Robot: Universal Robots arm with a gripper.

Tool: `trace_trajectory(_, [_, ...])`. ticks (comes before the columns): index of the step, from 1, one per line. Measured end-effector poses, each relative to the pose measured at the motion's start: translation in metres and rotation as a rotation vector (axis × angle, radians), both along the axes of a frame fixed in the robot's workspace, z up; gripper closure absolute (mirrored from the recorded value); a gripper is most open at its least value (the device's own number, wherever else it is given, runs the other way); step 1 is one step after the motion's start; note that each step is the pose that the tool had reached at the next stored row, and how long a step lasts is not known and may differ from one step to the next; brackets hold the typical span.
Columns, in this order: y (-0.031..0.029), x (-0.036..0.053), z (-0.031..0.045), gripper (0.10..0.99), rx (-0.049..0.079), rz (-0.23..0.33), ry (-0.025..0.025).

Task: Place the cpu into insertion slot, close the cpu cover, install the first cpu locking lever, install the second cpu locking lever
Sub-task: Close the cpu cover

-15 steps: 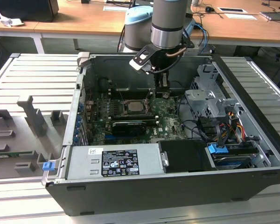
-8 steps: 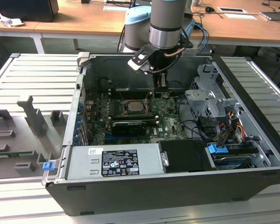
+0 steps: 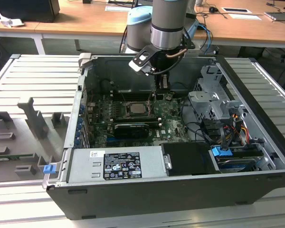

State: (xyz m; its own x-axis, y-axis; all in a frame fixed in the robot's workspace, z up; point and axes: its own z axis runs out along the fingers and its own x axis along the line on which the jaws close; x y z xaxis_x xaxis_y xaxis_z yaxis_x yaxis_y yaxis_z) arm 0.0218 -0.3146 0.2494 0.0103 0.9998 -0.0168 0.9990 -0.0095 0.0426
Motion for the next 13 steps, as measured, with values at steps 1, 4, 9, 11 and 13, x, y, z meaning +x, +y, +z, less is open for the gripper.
trace_trajectory(1, [0.0, -0.0002, 0.0, 0.98, 0.0, 0.0, 0.0])
trace_trajectory(4, [0.0, -0.0012, 0.0, 0.98, 0.0, 0.0, 0.0])
trace_trajectory(9, [0.0, -0.0026, 0.0, 0.98, 0.0, 0.0, 0.0001])
trace_trajectory(11, [0.0, -0.0035, 0.0, 0.98, 0.0, 0.0, 0.0])
trace_trajectory(13, [0.0, -0.0041, 0.0, 0.98, 0.0, 0.0, 0.0])
